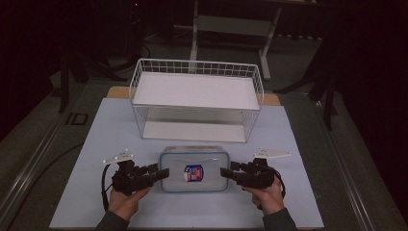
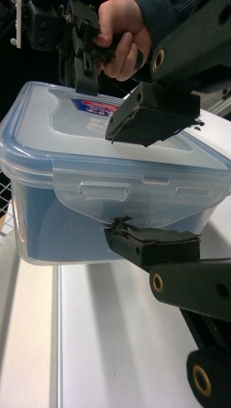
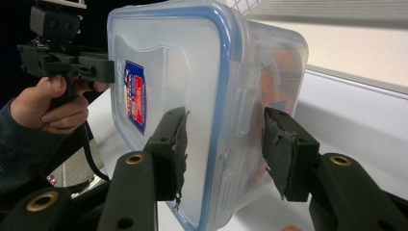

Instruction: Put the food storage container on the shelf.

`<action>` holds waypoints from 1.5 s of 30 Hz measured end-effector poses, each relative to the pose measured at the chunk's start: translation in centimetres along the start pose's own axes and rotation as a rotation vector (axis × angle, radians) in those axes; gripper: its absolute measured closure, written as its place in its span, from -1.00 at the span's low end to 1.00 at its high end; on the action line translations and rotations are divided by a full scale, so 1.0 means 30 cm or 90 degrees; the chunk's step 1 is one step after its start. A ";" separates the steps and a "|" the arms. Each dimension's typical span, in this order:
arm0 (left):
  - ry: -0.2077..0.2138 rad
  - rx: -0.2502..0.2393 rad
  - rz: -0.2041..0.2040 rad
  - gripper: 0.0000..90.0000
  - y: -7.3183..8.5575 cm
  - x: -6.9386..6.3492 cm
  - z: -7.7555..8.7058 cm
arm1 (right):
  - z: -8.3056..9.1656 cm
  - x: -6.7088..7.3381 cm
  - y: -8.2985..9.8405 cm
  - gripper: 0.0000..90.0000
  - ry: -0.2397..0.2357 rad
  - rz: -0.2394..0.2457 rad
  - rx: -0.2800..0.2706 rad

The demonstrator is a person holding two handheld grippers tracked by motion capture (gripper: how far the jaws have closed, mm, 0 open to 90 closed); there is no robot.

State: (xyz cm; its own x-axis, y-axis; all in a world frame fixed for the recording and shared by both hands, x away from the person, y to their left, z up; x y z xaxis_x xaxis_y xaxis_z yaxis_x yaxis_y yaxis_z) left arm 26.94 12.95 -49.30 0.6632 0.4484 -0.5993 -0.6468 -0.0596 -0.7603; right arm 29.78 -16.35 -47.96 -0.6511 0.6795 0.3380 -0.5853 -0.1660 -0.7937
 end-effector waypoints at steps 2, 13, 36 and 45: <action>0.000 -0.002 -0.002 0.08 -0.003 -0.003 0.002 | 0.002 0.003 -0.003 0.16 -0.001 0.001 -0.003; 0.004 -0.012 -0.013 0.08 -0.021 -0.016 0.015 | 0.015 0.018 -0.025 0.17 -0.003 0.011 -0.022; 0.012 -0.035 -0.035 0.08 -0.082 -0.048 0.059 | 0.044 0.067 -0.094 0.17 -0.002 0.034 -0.062; 0.014 -0.044 -0.058 0.08 -0.139 -0.073 0.058 | 0.065 0.071 -0.141 0.17 -0.001 0.044 -0.082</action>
State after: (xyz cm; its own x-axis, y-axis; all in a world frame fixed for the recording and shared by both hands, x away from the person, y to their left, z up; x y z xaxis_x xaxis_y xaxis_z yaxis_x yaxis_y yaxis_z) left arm 27.55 13.76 -44.39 0.7261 0.4354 -0.5321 -0.5566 -0.0819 -0.8267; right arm 29.94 -15.59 -42.92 -0.6885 0.6689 0.2802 -0.4715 -0.1193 -0.8738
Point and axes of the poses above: each handheld gripper's, and its own axes: z roughly backward along the jaws, y roughly out of its underside, x roughly to its left, the point moved 6 cm from there along -z, roughly forward along the jaws, and after that the axes turned 11 degrees about y, right-handed, at the moved point
